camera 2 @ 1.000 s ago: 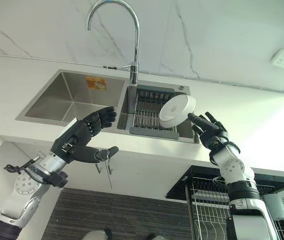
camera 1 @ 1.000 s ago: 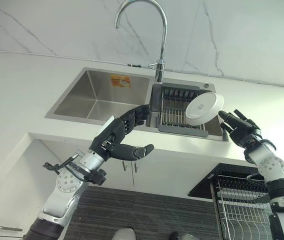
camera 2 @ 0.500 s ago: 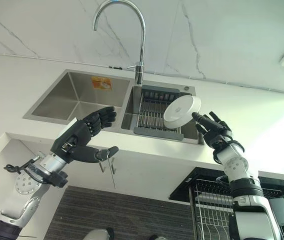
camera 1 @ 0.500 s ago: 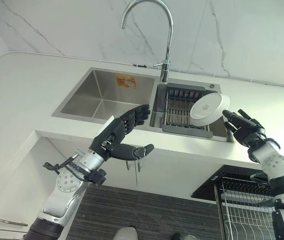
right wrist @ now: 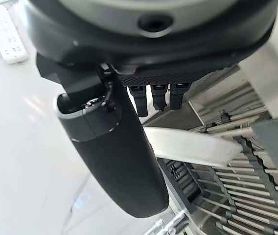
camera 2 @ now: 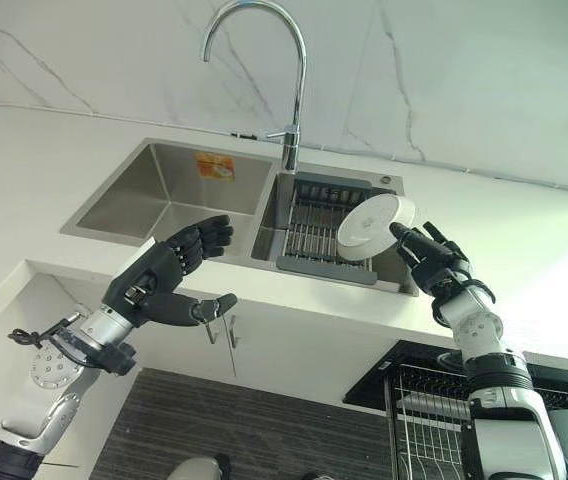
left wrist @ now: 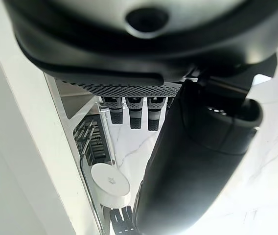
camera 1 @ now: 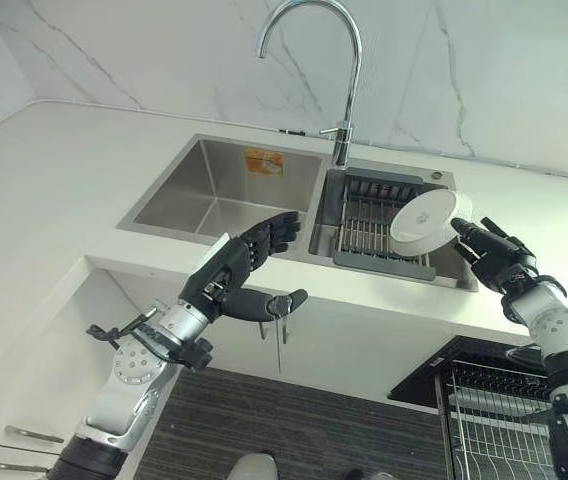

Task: Place the dishes in the dishwasher.

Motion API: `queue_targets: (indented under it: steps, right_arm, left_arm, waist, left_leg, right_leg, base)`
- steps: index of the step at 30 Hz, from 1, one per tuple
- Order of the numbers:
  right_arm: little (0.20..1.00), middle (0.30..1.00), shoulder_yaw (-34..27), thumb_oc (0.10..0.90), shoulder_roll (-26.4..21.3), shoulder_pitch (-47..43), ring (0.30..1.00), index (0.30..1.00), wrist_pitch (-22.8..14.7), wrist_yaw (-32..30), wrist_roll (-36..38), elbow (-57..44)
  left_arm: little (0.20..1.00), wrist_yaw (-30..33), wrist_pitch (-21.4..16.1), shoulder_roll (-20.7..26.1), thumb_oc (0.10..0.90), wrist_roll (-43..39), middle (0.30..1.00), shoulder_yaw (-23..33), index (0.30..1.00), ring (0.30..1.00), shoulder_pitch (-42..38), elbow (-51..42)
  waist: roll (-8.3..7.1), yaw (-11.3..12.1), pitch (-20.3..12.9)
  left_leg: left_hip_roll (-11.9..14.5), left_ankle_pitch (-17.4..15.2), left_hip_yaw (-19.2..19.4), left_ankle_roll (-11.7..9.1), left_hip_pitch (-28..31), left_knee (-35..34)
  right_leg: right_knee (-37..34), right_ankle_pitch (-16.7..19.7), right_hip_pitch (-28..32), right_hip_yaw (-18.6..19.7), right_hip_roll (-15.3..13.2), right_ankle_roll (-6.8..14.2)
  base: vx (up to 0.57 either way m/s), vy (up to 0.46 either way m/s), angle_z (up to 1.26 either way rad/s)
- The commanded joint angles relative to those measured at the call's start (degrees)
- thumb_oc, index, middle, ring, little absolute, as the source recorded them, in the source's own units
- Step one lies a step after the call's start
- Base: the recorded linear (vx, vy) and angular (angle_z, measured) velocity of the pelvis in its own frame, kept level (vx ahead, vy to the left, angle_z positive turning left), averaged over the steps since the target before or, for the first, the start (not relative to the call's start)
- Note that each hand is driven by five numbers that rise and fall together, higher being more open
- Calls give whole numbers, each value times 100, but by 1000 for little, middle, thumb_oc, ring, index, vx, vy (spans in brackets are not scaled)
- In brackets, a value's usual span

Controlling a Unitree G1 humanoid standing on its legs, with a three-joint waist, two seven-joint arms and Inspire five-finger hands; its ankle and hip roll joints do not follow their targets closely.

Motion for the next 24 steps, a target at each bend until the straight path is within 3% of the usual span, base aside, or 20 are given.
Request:
queue_targets:
  steps: [1, 13, 24]
  right_arm:
    - [900, 900, 148, 800, -289, -1026, 900, 900, -421, 321, 300, 136]
    - [900, 900, 162, 800, -447, -1106, 900, 900, -345, 433, 380, 411]
    - [900, 900, 81, 800, -481, -1228, 900, 900, -735, 237, 399, 634]
  left_arm:
    - [900, 77, -379, 272, 800, -336, 900, 121, 900, 900, -411, -684]
    - [900, 53, -382, 382, 800, -334, 900, 184, 900, 900, -279, -694]
    - [900, 103, -336, 373, 800, -322, 900, 181, 900, 900, -194, -684]
  waist:
    - [-7, 136, -307]
    - [39, 231, -250]
    - [127, 266, -294]
  left_leg:
    - [296, -1052, 326, -147, 399, 245]
    - [357, -944, 244, -237, 323, 245]
    - [418, -852, 181, -313, 280, 245]
  right_leg:
    - [-120, -200, 37, 187, -100, 519]
    - [-120, -280, 124, 83, -70, 457]
    - [-120, -375, 204, 17, -20, 365]
  base:
    - [47, -15, 6]
    - [34, -26, 7]
    - [31, -30, 6]
